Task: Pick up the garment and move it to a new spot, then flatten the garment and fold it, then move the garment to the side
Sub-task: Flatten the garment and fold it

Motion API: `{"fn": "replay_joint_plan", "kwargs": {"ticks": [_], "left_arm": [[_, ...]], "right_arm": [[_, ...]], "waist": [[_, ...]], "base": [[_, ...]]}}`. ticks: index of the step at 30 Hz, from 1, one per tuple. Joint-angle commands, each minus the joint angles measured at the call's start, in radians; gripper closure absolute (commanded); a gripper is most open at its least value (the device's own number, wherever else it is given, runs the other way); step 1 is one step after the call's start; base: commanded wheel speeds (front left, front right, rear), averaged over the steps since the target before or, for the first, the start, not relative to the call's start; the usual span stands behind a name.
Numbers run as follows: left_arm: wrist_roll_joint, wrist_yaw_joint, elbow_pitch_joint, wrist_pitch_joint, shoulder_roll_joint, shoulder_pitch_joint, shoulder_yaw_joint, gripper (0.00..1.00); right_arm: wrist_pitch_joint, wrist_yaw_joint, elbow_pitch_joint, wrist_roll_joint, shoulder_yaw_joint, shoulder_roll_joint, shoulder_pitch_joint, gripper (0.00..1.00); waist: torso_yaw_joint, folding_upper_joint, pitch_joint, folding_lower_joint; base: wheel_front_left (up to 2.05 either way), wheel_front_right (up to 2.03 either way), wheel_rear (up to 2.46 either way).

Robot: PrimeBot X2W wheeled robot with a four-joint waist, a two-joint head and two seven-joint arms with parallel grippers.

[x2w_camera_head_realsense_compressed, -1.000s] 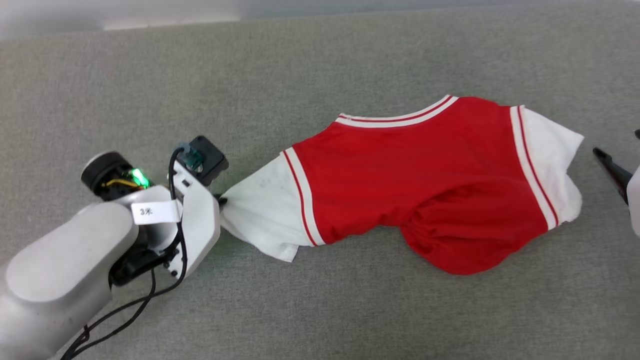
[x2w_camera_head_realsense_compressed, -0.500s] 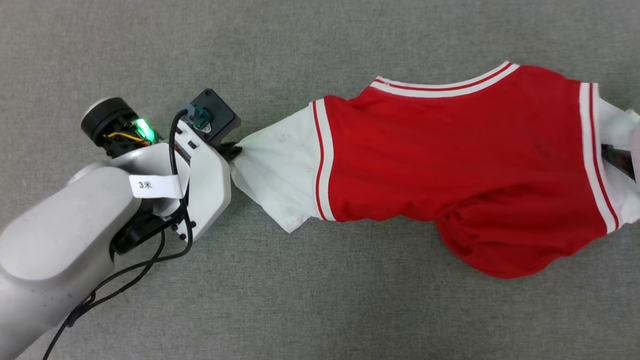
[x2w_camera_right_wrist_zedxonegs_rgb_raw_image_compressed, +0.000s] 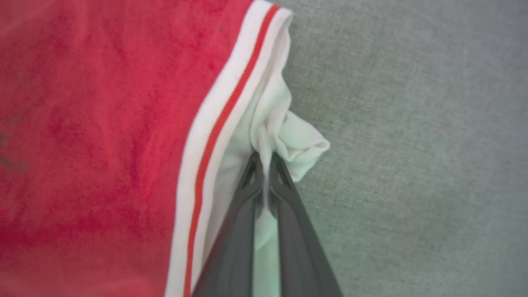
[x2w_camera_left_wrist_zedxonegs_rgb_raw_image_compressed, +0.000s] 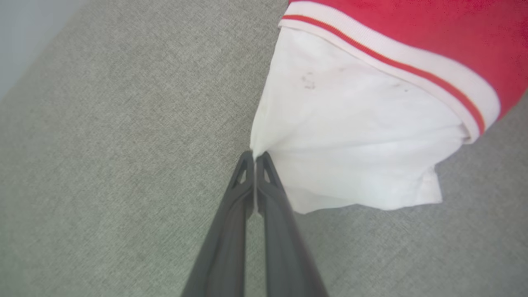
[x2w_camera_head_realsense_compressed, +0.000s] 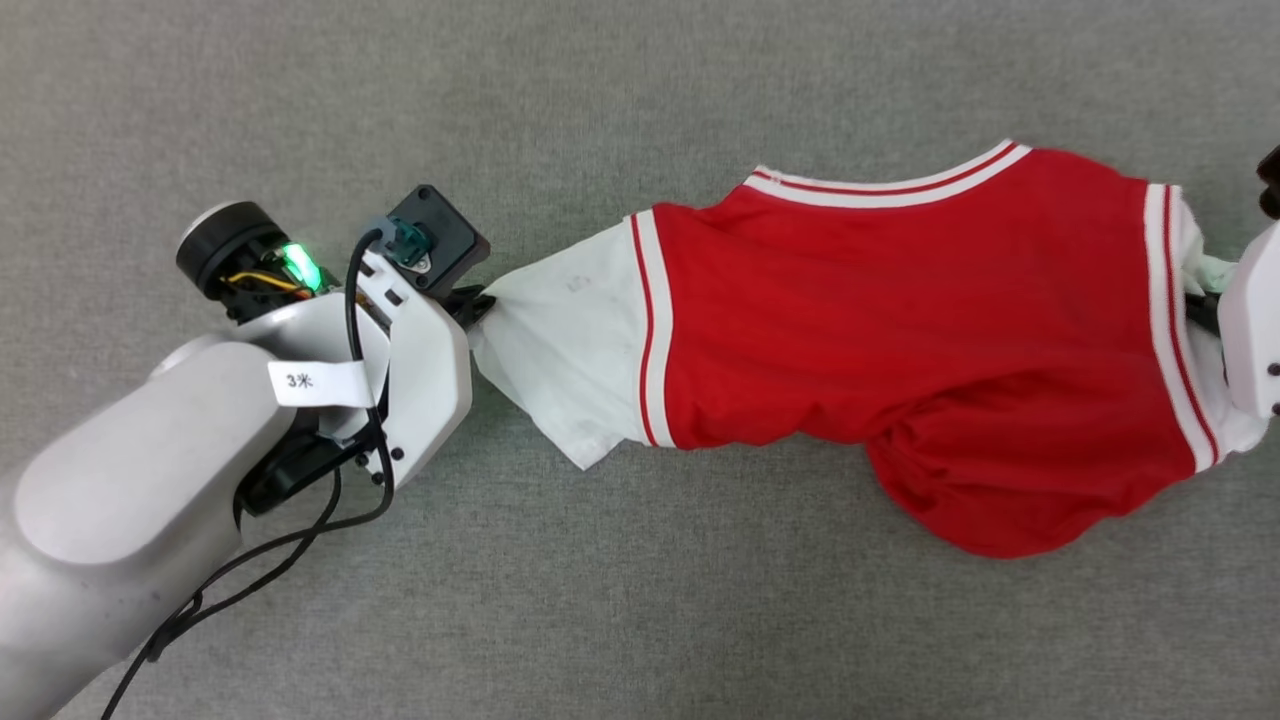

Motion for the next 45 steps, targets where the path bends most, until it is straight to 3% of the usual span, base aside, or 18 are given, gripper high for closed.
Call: {"fn": "replay_joint_plan", "kwargs": {"ticks": [1,12,18,28,38,40,45], "left_arm": [[-0.003,0.002,0.010,-0.013,-0.005,0.017,-0.002,1.00],[-0.021,0.032,0.003,-0.109,-0.005,0.003,0.059,1.00],[-0.011,0.057,-0.022,-0.144,-0.005,-0.084,0.125,1.00],[0.023,0.043,0.065,-0.169,-0.071,-0.365,0.233,1.00],[0.097,0.022,0.260,-0.219,-0.144,-0.661,0.292,1.00],[0.113,0.017,0.318,-0.245,-0.165,-0.751,0.312,1.00],[0.121,0.010,0.391,-0.289,-0.188,-0.850,0.341,1.00]], "right_arm": [[-0.029,0.002,0.017,0.002,0.019,0.002,0.008,1.00],[-0.229,0.001,-0.142,0.031,-0.009,-0.130,0.000,1.00],[-0.298,0.001,-0.235,0.008,-0.075,-0.150,-0.062,1.00],[-0.316,0.001,-0.264,-0.170,-0.164,-0.026,-0.326,1.00],[-0.340,0.001,-0.118,-0.330,-0.167,0.091,-0.687,1.00],[-0.362,0.001,-0.047,-0.384,-0.164,0.133,-0.818,1.00],[-0.410,0.001,0.056,-0.436,-0.151,0.177,-0.947,1.00]], "waist": [[-0.010,0.0000,-0.049,0.0000],[-0.023,0.0000,-0.210,0.0000],[-0.027,0.0000,-0.227,0.0000],[-0.026,0.0000,-0.134,0.0000],[-0.029,0.0000,0.000,0.0000],[-0.026,0.0000,0.033,0.0000],[-0.025,0.0000,0.057,0.0000]], "base": [[0.00,0.00,0.00],[0.00,0.00,0.00],[0.00,0.00,0.00],[0.00,0.00,0.00],[0.00,0.00,0.00],[0.00,0.00,0.00],[0.00,0.00,0.00]]}}
